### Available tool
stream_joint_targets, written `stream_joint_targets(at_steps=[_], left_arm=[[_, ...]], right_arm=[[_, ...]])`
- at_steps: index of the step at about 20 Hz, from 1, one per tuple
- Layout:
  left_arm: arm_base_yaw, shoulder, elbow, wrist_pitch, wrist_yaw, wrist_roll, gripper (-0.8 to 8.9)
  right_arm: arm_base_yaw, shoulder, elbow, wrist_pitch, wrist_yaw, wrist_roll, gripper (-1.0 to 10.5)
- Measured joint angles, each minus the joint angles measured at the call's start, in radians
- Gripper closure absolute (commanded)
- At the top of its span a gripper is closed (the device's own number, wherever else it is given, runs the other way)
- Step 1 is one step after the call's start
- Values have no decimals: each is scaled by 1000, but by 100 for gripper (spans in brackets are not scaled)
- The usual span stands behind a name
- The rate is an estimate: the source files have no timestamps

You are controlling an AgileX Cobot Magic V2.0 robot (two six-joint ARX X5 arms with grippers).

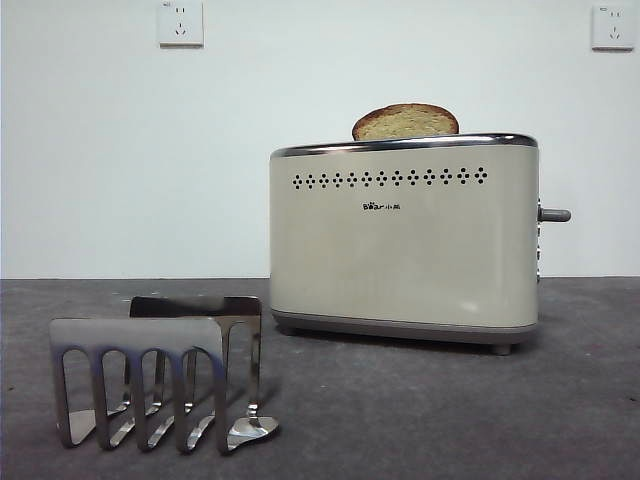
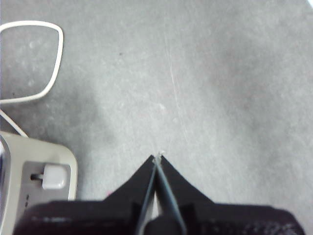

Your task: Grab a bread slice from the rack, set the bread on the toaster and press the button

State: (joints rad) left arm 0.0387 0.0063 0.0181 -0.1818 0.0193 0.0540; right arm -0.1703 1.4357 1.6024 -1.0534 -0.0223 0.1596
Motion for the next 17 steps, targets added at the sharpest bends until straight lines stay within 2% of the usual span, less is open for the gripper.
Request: stream_joint_targets(at_steps=[4, 15, 17], left_arm=[[0, 0, 0, 10, 1, -38, 816], [0, 0, 0, 10, 2, -40, 816], [0, 0, 0, 10, 2, -40, 816]], right_arm=[[0, 0, 0, 4, 0, 0, 946], [0, 0, 0, 7, 2, 0, 946], [0, -6, -2, 9, 27, 0, 946]])
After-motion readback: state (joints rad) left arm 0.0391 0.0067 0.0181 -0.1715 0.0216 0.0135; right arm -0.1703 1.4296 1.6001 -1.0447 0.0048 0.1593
